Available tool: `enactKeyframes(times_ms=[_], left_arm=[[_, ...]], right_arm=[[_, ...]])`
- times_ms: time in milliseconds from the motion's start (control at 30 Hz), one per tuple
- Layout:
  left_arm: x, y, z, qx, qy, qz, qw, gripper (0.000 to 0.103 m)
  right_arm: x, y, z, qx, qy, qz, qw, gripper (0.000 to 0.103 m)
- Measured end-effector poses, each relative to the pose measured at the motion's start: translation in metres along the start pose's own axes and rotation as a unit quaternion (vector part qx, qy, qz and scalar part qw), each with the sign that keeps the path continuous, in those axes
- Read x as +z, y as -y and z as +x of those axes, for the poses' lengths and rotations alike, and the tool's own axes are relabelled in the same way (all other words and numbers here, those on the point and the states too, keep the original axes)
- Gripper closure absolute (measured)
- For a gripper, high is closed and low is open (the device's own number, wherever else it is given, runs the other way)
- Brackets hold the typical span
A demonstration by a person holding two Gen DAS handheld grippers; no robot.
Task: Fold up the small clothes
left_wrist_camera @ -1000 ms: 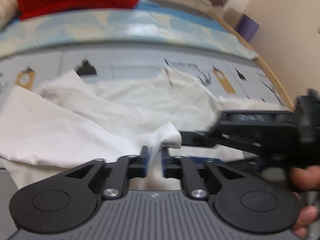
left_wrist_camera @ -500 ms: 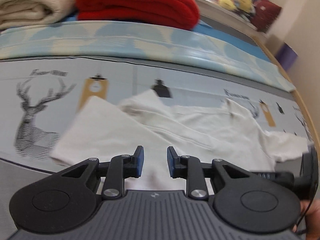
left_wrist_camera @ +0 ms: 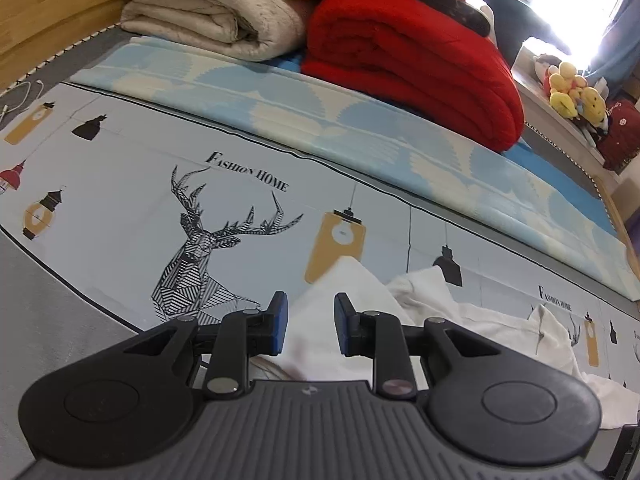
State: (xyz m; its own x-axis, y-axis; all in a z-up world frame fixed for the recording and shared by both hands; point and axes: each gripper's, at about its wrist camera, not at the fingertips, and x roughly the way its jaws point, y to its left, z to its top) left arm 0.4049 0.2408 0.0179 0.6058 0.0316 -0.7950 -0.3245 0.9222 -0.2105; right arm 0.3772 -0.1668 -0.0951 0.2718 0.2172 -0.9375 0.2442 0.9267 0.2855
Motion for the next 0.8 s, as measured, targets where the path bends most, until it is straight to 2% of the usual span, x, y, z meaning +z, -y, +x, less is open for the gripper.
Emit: enactKeyframes(times_ms=[33, 67, 167, 300, 367, 433, 533, 800], left_arm=[[-0.001, 0.000, 0.000, 0.000, 0.001, 0.000, 1.0000, 0.075], [0.000, 0.000, 0.000, 0.001, 0.000, 0.000, 1.0000, 0.075], [0.000, 0.001, 0.003, 0.002, 0.001, 0.001, 1.0000, 0.075], [0.000, -0.002, 0.002, 0.005, 0.002, -0.002, 1.0000, 0.075], [-0.001, -0.003, 0.002, 0.005, -0.001, 0.000, 1.0000, 0.075], [-0.002, 0.000, 0.003, 0.008, -0.004, 0.005, 1.0000, 0.075], [-0.003, 0.005, 0.007, 0.006, -0.010, 0.016, 0.9998, 0.075], [-0.008, 0.013, 0.034, -0.019, -0.041, 0.017, 0.9988, 0.075]], right_arm=[[0.000, 0.001, -0.001, 0.002, 0.004, 0.002, 1.000, 0.095], [0.001, 0.002, -0.004, 0.009, 0.009, 0.004, 1.000, 0.098], [0.009, -0.006, -0.021, 0.031, 0.045, -0.003, 0.999, 0.098], [0.030, -0.008, -0.067, 0.069, 0.118, -0.036, 0.990, 0.098], [0.050, 0.018, -0.084, 0.049, 0.145, -0.020, 0.988, 0.099], [0.070, 0.052, -0.092, -0.002, 0.159, 0.010, 0.987, 0.099], [0.087, 0.089, -0.092, -0.041, 0.156, 0.042, 0.986, 0.099], [0.093, 0.094, -0.077, -0.084, 0.136, 0.024, 0.987, 0.099]])
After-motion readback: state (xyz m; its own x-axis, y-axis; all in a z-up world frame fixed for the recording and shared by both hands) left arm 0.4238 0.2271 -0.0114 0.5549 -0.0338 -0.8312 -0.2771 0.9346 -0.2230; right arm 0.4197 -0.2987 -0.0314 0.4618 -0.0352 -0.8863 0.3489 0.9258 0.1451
